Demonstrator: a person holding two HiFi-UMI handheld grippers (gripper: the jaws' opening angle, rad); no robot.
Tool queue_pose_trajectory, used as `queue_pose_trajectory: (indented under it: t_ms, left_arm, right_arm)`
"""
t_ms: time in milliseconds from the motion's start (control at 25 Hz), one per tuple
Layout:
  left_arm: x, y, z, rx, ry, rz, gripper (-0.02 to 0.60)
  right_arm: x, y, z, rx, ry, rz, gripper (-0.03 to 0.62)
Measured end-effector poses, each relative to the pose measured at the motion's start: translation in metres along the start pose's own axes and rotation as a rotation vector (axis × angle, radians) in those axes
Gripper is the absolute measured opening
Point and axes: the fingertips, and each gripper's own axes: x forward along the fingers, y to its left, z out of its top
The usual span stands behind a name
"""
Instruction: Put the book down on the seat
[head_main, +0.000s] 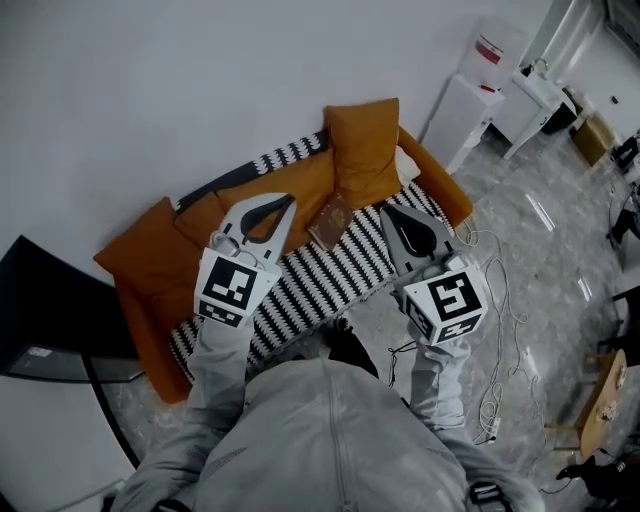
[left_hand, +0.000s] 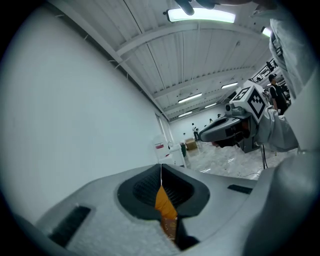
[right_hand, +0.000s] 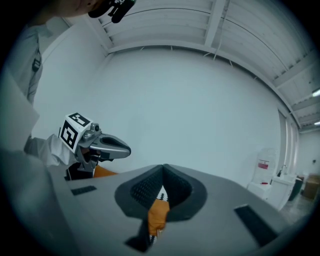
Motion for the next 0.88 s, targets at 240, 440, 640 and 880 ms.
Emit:
queue_pose_trajectory:
  t_ms: [240, 440, 640, 880]
  left_arm:
    - [0.0, -0.002, -0.007, -0.022, 0.007, -0.01, 0.028]
    - [0.001, -0.004, -0.013, -0.032, 0.02, -0.016, 0.029]
    - [0.001, -0.005, -0.016, -0.036, 0.026, -0.013, 0.028]
    - [0.002, -0.008, -0.019, -0.037, 0.024, -0.018, 0.029]
  right_arm:
    - [0.002, 0.003, -0.004, -0.003, 0.006, 0.003, 0.029]
    - [0.003, 0.001, -0.007, 0.007, 0.009, 0.005, 0.029]
    - [0.003, 0.002, -0.01, 0.002, 0.018, 0.012, 0.029]
    - [0.006, 0.006, -0.013, -0.015, 0.026, 0.019, 0.029]
